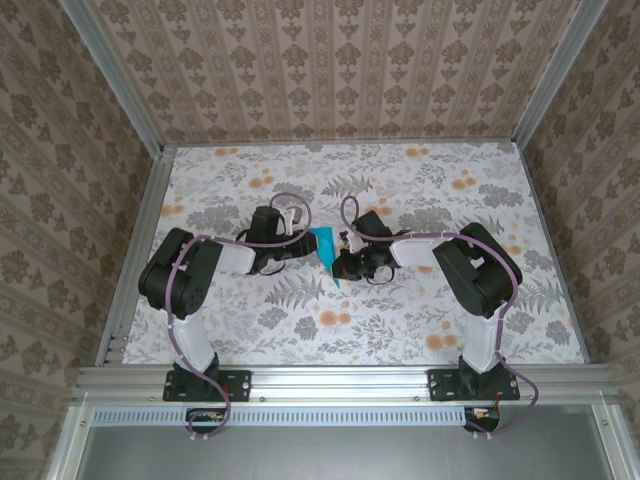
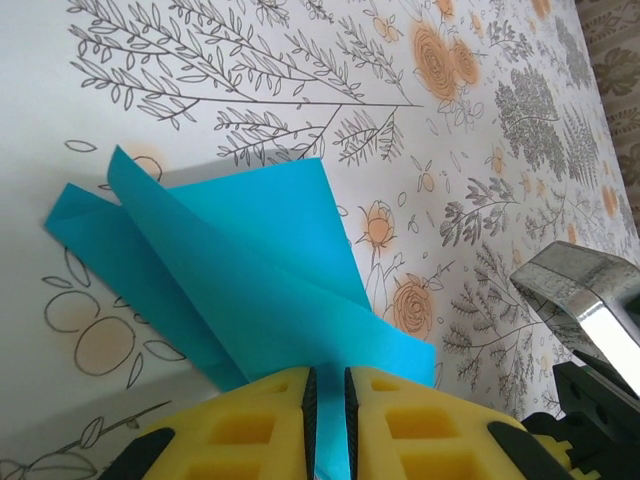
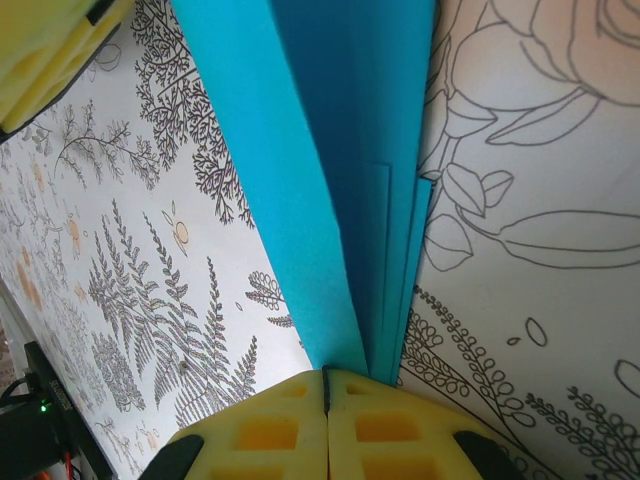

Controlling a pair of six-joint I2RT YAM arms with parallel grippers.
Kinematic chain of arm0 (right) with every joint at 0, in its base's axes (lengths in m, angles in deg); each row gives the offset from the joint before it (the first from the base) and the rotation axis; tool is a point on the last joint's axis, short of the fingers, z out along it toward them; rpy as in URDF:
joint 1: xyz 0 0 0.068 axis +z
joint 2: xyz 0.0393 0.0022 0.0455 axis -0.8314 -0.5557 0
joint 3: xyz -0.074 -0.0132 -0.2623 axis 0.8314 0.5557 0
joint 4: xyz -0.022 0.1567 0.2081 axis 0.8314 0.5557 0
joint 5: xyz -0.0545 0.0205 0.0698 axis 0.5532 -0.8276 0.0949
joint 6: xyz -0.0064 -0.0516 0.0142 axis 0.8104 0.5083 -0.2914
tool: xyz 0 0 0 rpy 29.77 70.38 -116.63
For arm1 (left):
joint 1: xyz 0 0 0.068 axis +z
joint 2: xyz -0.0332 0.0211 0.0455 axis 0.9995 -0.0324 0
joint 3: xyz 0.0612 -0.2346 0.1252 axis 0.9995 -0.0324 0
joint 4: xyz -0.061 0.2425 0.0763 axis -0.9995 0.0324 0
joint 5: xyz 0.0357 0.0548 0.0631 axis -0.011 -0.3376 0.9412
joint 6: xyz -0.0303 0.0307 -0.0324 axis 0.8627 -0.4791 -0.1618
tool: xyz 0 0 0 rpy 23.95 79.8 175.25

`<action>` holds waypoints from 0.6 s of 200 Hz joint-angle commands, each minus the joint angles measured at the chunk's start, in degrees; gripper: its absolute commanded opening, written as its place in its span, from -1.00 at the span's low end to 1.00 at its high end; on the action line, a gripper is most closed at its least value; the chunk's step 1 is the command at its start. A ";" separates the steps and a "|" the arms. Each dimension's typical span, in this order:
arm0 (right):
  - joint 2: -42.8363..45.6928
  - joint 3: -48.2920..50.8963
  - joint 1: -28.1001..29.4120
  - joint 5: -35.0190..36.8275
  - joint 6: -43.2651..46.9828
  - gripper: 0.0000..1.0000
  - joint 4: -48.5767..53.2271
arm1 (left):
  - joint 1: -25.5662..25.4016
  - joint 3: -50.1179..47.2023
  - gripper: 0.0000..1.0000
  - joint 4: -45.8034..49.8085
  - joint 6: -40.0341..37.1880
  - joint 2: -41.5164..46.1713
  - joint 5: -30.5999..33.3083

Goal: Fold a paper plane with a square sheet of paper (pick it up from the middle)
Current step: Fold the wing for the fifth time at the center of the table.

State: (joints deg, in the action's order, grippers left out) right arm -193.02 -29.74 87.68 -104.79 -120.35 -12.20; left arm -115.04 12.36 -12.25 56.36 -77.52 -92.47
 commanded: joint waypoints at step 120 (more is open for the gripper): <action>-3.61 2.43 -0.33 4.11 -0.40 -0.88 7.27 | 0.35 3.54 -0.68 2.04 0.08 -4.37 1.97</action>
State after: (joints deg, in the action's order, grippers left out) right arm -193.11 -29.74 87.64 -104.90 -120.35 -12.20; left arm -115.06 13.80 -12.77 56.56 -80.43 -92.01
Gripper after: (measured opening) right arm 0.062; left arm 0.161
